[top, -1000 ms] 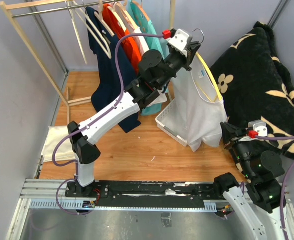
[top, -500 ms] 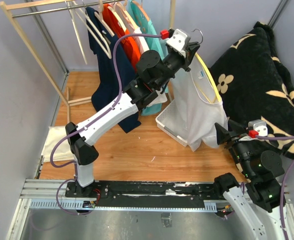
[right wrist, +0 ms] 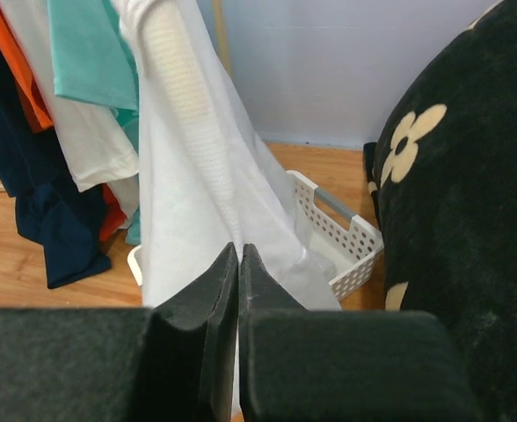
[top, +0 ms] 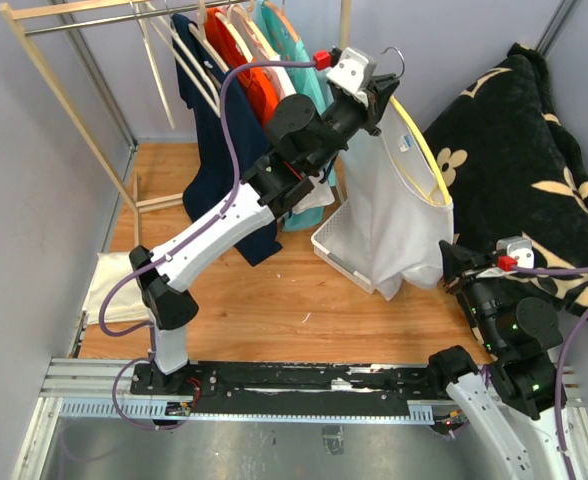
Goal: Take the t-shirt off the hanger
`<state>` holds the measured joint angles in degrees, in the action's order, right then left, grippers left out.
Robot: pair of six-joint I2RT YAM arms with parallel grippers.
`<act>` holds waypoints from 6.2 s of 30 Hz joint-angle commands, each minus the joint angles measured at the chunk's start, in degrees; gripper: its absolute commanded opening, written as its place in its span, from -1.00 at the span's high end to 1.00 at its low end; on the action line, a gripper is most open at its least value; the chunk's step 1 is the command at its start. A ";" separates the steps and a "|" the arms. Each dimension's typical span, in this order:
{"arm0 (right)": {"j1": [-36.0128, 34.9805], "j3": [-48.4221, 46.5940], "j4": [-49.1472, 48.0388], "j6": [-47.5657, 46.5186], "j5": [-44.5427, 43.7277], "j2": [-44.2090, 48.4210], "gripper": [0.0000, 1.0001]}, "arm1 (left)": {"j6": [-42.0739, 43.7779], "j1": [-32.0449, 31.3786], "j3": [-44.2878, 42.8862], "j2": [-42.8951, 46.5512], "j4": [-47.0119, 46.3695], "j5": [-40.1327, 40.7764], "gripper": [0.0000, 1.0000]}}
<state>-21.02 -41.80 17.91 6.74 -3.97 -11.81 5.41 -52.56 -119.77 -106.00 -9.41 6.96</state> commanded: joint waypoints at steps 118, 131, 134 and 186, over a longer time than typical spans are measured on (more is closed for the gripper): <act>-0.87 -26.45 13.55 -2.14 1.22 -26.45 0.99 | 6.59 -10.19 12.75 3.67 -3.16 7.14 0.03; -0.90 -25.45 10.89 -3.87 -1.04 -24.05 0.99 | 2.67 -10.19 34.35 17.24 -10.12 6.27 -0.17; -0.87 -24.94 9.49 -4.10 -0.98 -23.10 0.99 | 1.85 -10.20 35.36 16.30 -9.40 5.84 -0.18; -0.89 -24.96 11.14 -8.14 -0.39 -9.82 0.99 | 1.33 -2.28 9.77 -2.93 1.12 18.08 0.99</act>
<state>-21.02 -64.40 29.43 -0.16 -4.10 -24.23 7.07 -55.94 -105.69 -105.25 -10.35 23.55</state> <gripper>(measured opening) 0.151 0.012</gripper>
